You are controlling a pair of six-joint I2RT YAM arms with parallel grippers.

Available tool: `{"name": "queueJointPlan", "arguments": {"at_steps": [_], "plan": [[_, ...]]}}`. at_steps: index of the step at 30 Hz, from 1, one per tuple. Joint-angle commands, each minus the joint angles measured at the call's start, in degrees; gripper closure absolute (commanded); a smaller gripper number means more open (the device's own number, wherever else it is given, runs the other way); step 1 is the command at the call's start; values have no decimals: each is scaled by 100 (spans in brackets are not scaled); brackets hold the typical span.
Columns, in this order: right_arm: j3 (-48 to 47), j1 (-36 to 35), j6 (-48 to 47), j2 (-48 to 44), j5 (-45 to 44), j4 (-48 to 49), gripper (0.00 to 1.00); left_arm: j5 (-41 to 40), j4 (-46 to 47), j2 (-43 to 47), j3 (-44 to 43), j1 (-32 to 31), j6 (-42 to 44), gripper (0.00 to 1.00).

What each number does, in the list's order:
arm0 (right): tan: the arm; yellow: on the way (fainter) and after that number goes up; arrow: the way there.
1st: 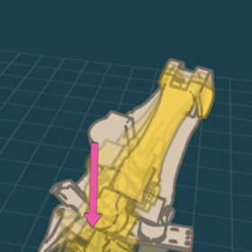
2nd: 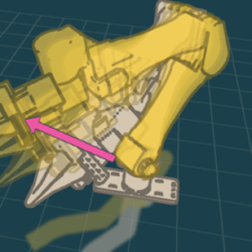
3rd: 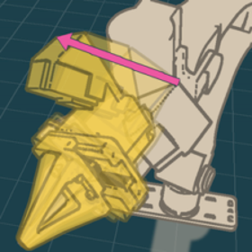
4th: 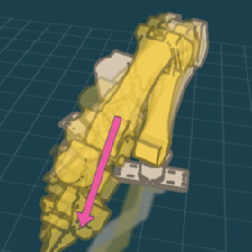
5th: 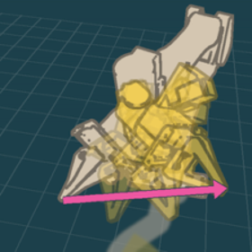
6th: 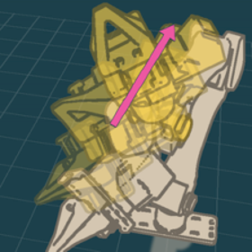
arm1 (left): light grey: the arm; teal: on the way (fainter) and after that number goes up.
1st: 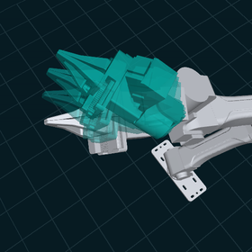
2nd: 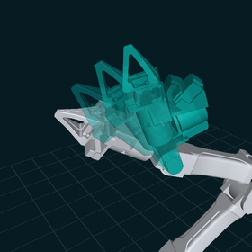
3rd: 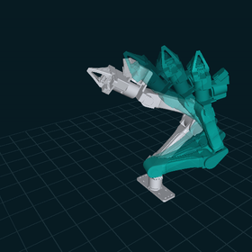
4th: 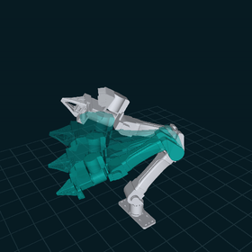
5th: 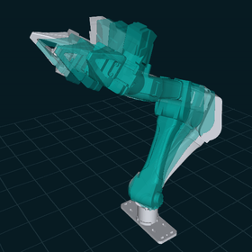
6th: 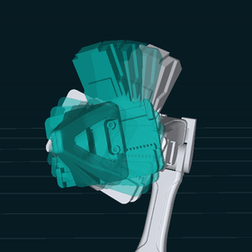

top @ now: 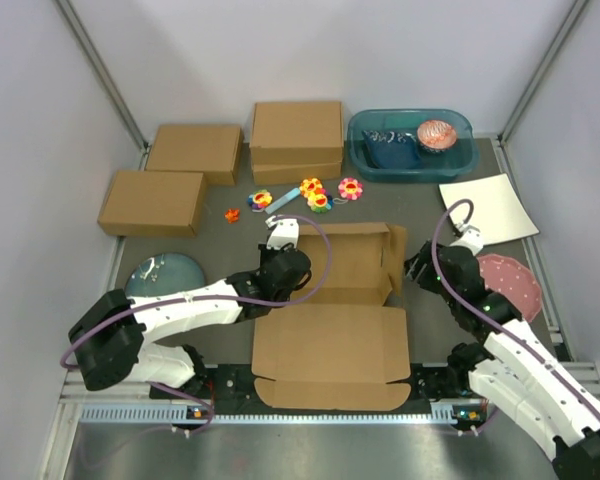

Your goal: Fold the paper box

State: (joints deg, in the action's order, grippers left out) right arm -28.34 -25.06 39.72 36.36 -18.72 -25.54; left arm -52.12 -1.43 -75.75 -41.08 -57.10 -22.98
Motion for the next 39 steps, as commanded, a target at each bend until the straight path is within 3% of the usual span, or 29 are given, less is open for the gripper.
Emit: {"name": "queueJointPlan", "arguments": {"at_steps": [1,15,24,29,32,38,39], "plan": [[91,36,-70,178,1133,1217,36,88,-586,-72,223,-12,250,100],[57,27,-666,537,2144,2027,29,96,-543,-81,214,-12,312,100],[-313,-148,-1282,1558,1890,1868,30,61,-542,-63,162,-12,391,100],[-453,-368,-1450,1918,1319,1912,30,114,-429,-11,170,-20,435,100],[-567,-508,-1511,2164,1082,2000,36,140,-332,25,188,-20,479,100],[-761,-860,-1740,2621,432,1939,66,123,-235,95,223,-20,532,100],[-752,-886,-1749,2631,352,1921,76,114,-226,95,223,-20,549,100]]}}
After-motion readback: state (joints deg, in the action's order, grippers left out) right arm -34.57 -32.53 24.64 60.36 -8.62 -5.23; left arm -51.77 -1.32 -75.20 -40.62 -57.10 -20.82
